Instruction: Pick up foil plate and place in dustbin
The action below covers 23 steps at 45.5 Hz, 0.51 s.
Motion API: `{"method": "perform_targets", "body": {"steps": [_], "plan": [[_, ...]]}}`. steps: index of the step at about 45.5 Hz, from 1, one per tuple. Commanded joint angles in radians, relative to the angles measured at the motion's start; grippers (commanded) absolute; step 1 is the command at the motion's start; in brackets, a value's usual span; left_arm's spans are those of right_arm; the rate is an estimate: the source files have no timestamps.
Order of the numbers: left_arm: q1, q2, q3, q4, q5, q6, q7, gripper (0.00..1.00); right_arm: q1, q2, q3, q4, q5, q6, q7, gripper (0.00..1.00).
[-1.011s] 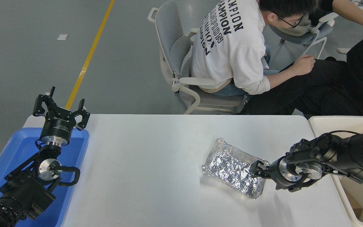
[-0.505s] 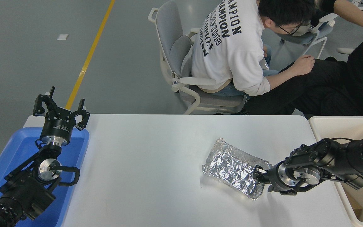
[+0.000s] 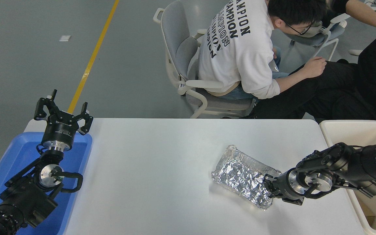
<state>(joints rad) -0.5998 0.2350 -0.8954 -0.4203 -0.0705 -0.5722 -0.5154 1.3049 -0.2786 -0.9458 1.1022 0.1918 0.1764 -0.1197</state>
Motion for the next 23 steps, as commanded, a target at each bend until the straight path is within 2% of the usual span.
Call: {"method": "perform_targets", "body": {"steps": [1,11,17,23], "plan": [[0.0,0.0,0.0,0.0,0.001,0.0,0.0,0.99,0.092,-0.063,-0.024,0.019,0.011,0.162,0.0,0.0],[0.0,0.0,0.001,0.0,0.001,0.0,0.0,0.99,0.374,-0.185,-0.131,0.111,0.011,0.442,0.002,0.0],[0.0,0.0,0.001,0.0,0.0,0.0,0.0,0.99,0.577,-0.203,-0.229,0.165,0.009,0.6,0.002,0.0],[0.0,0.001,0.001,0.0,0.0,0.0,0.0,0.99,0.769,-0.205,-0.303,0.2,0.011,0.609,0.003,0.0]]}}
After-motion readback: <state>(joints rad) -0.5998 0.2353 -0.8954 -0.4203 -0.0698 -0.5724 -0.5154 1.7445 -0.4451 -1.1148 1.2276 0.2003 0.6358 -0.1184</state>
